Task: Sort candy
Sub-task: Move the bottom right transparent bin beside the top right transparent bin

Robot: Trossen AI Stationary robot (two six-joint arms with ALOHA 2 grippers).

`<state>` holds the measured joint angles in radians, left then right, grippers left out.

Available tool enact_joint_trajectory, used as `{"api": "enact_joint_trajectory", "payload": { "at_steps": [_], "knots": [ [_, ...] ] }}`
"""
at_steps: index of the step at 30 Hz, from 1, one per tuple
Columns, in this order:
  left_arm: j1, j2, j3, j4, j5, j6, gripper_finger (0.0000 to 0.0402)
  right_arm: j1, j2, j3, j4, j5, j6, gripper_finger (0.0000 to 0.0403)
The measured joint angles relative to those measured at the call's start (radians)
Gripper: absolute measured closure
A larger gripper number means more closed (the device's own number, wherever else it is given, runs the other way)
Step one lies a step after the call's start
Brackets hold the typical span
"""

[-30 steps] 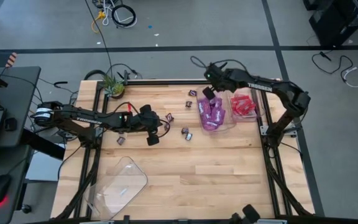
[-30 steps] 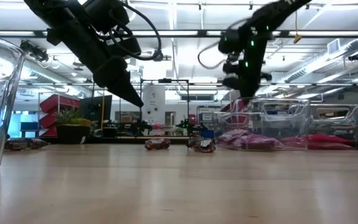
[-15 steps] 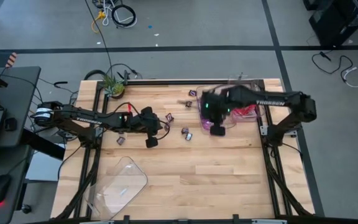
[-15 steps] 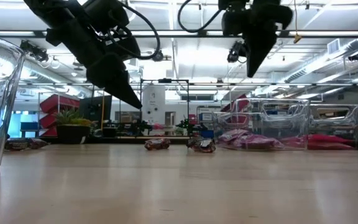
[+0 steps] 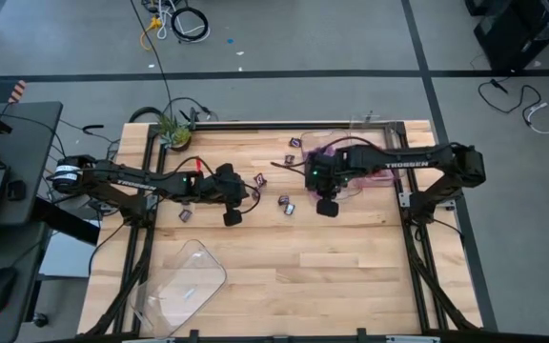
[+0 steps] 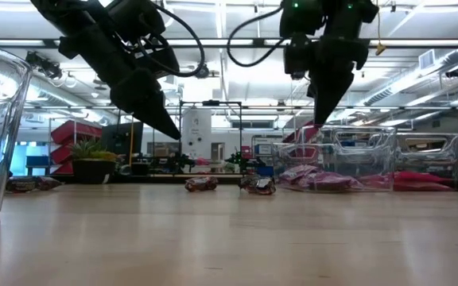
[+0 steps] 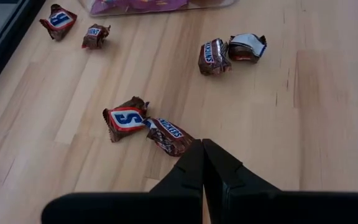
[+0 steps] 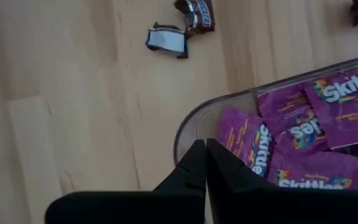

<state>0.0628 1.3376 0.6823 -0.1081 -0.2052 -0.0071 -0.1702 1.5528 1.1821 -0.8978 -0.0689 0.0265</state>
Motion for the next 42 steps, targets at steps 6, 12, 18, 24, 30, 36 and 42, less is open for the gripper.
{"api": "enact_joint_trajectory", "payload": {
  "at_steps": [6, 12, 18, 24, 30, 36, 42],
  "knots": [
    [0.0, 0.0, 0.0, 0.0, -0.001, 0.0, 0.04, -0.013, -0.001, 0.027, 0.013, -0.003, 0.013, 0.0403],
    [0.0, 0.0, 0.0, -0.003, -0.001, 0.001, 0.04, 0.037, 0.0, 0.059, 0.036, -0.155, 0.056, 0.0403],
    [0.0, 0.0, 0.0, -0.001, -0.001, 0.002, 0.04, 0.074, 0.0, -0.011, 0.048, -0.114, 0.103, 0.0403],
    [0.0, 0.0, 0.0, 0.0, -0.001, -0.001, 0.04, 0.03, 0.0, -0.029, 0.077, -0.01, 0.113, 0.0403],
    [0.0, 0.0, 0.0, 0.0, -0.006, -0.002, 0.04, -0.05, 0.0, -0.029, 0.076, 0.037, 0.075, 0.0403],
    [0.0, 0.0, 0.0, -0.004, -0.006, -0.002, 0.04, -0.112, 0.0, -0.029, 0.08, 0.053, 0.014, 0.0403],
    [0.0, 0.0, 0.0, -0.018, -0.011, -0.002, 0.04, -0.141, 0.0, -0.029, 0.084, 0.054, -0.027, 0.0403]
  ]
}}
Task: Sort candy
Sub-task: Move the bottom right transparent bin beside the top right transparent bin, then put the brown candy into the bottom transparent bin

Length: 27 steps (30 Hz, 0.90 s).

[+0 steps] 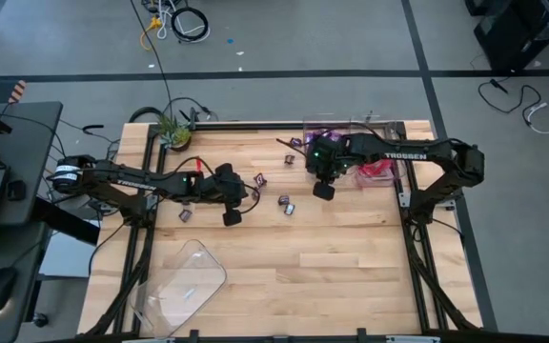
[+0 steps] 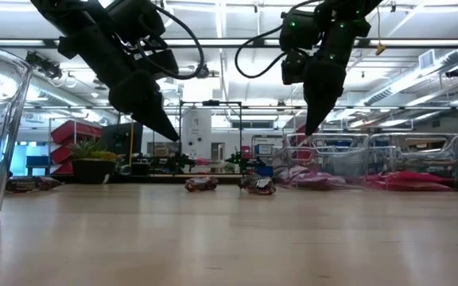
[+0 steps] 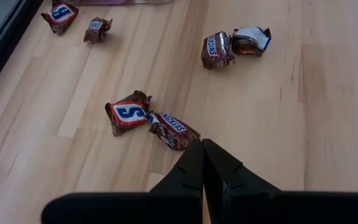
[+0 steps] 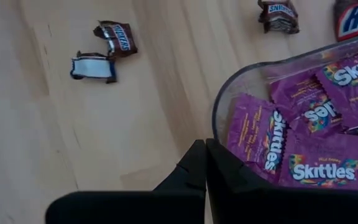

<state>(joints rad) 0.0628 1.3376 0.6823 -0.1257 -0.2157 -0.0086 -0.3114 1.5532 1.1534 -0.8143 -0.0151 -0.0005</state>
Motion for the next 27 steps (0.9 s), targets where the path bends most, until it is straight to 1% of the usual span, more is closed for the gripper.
{"api": "enact_joint_trajectory", "payload": {
  "at_steps": [5, 8, 10, 13, 14, 16, 18, 20, 22, 24, 27],
  "knots": [
    [0.0, 0.0, 0.0, 0.01, -0.017, 0.002, 0.04, 0.02, -0.001, 0.041, -0.011, 0.016, -0.002, 0.0395],
    [0.012, -0.003, 0.0, 0.035, -0.023, 0.021, 0.04, 0.044, -0.003, 0.077, 0.035, 0.045, 0.017, 0.038],
    [0.037, -0.003, 0.0, 0.051, 0.028, 0.024, 0.04, 0.06, -0.003, 0.085, 0.097, 0.048, 0.027, 0.0368],
    [0.071, -0.003, 0.0, 0.086, 0.17, 0.021, 0.0401, 0.095, -0.002, 0.085, 0.174, 0.048, 0.042, 0.0347],
    [0.078, -0.003, 0.0, 0.096, 0.199, 0.016, 0.0401, 0.11, -0.002, 0.079, 0.205, 0.046, 0.055, 0.034],
    [0.09, -0.003, 0.0, 0.1, 0.221, 0.0, 0.0401, 0.144, -0.002, 0.063, 0.259, 0.045, 0.079, 0.0327],
    [0.095, 0.003, 0.0, 0.09, 0.22, -0.003, 0.0397, 0.183, 0.0, 0.061, 0.266, 0.045, 0.088, 0.0313],
    [0.09, 0.013, 0.0, 0.062, 0.237, 0.003, 0.0388, 0.225, 0.0, 0.061, 0.264, 0.057, 0.091, 0.0299],
    [0.076, 0.035, -0.001, 0.055, 0.258, -0.006, 0.0372, 0.266, 0.0, 0.06, 0.256, 0.097, 0.106, 0.0285],
    [0.066, 0.058, 0.0, 0.048, 0.252, -0.041, 0.0351, 0.302, 0.0, 0.054, 0.251, 0.15, 0.117, 0.027],
    [0.06, 0.103, 0.0, 0.09, 0.231, -0.117, 0.0314, 0.349, -0.002, 0.039, 0.225, 0.219, 0.15, 0.025]
  ]
}}
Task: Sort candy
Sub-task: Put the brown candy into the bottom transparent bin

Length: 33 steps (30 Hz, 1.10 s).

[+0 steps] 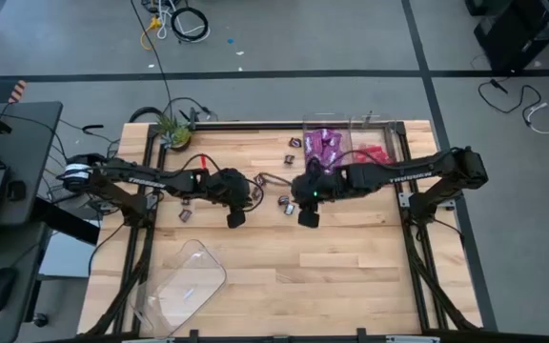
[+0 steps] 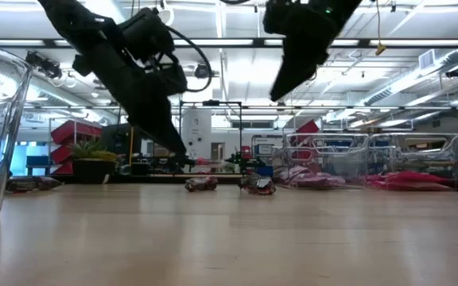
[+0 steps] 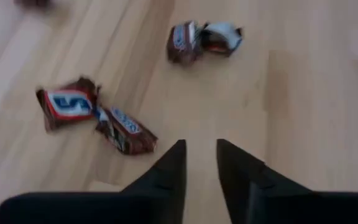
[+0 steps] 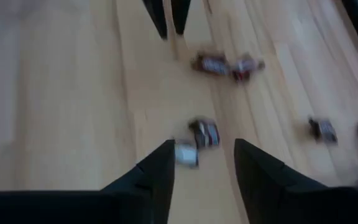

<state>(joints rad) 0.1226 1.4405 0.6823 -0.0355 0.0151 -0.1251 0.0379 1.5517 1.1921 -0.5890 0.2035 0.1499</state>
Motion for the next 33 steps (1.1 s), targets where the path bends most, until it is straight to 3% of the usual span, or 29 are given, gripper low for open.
{"api": "enact_joint_trajectory", "payload": {
  "at_steps": [7, 13, 23, 33],
  "knots": [
    [0.002, 0.099, 0.007, 0.078, -0.086, -0.122, 0.0234, 0.084, 0.0, -0.08, -0.013, 0.11, 0.129, 0.021],
    [0.005, 0.151, 0.05, 0.09, -0.206, -0.157, 0.0194, 0.19, -0.001, -0.13, -0.007, 0.246, 0.272, 0.0195],
    [0.055, 0.233, 0.078, 0.059, -0.273, -0.201, 0.0183, 0.355, -0.001, -0.149, 0.013, 0.443, 0.447, 0.0197],
    [0.056, 0.29, 0.078, 0.119, -0.178, -0.167, 0.0183, 0.392, -0.001, -0.149, 0.02, 0.489, 0.461, 0.0199]
  ]
}}
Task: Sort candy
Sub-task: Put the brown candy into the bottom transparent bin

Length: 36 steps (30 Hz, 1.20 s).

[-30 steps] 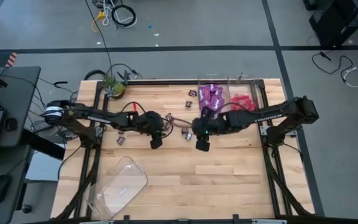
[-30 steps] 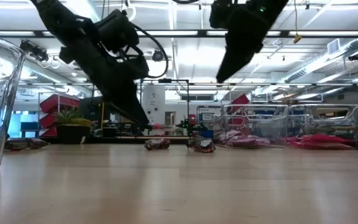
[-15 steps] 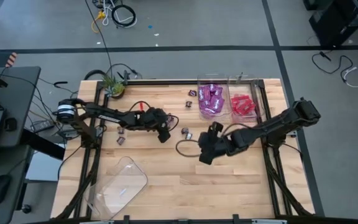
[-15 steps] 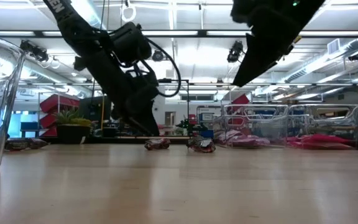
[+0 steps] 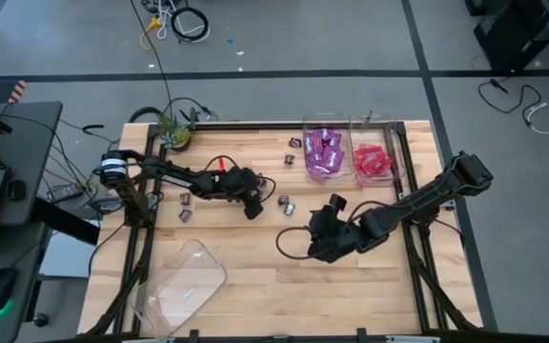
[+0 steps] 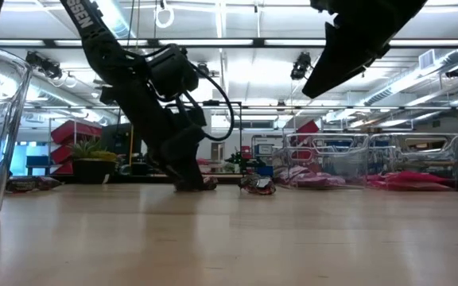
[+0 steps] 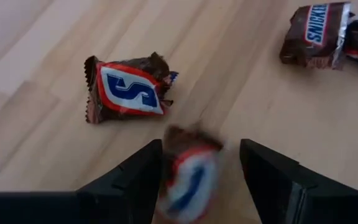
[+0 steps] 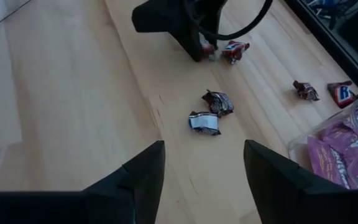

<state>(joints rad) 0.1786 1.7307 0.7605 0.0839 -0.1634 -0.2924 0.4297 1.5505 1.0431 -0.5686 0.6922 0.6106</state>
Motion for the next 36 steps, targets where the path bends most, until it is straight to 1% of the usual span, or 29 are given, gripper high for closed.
{"api": "enact_joint_trajectory", "payload": {
  "at_steps": [3, 6, 9, 15, 18, 21, 28, 33, 36],
  "knots": [
    [0.0, 0.0, 0.0, -0.005, 0.002, 0.028, 0.0188, 0.0, 0.0, 0.0, 0.0, 0.0, -0.001, 0.0201],
    [-0.01, 0.0, 0.0, -0.01, 0.0, 0.055, 0.0212, 0.0, 0.0, 0.0, 0.0, 0.0, -0.001, 0.0201],
    [-0.021, -0.008, 0.0, -0.016, 0.002, 0.081, 0.0252, 0.0, 0.0, 0.0, -0.001, 0.0, -0.001, 0.0201],
    [-0.042, -0.044, -0.002, -0.04, 0.014, 0.155, 0.0348, -0.005, 0.0, -0.029, 0.009, 0.0, -0.009, 0.0208],
    [-0.05, -0.071, -0.002, -0.057, 0.023, 0.158, 0.0377, -0.013, 0.0, -0.068, 0.055, 0.0, -0.011, 0.0211],
    [-0.061, -0.118, -0.002, -0.077, 0.027, 0.161, 0.0383, -0.017, 0.0, -0.108, 0.105, 0.0, -0.011, 0.0211],
    [-0.101, -0.281, -0.001, -0.164, 0.076, 0.158, 0.0374, -0.018, 0.0, -0.153, 0.19, -0.003, -0.011, 0.0211],
    [-0.18, -0.392, 0.042, -0.338, 0.089, 0.153, 0.0379, -0.018, 0.0, -0.154, 0.204, -0.004, -0.021, 0.0213],
    [-0.249, -0.427, 0.086, -0.457, 0.091, 0.137, 0.0379, -0.018, 0.0, -0.154, 0.217, -0.004, -0.031, 0.0212]
  ]
}}
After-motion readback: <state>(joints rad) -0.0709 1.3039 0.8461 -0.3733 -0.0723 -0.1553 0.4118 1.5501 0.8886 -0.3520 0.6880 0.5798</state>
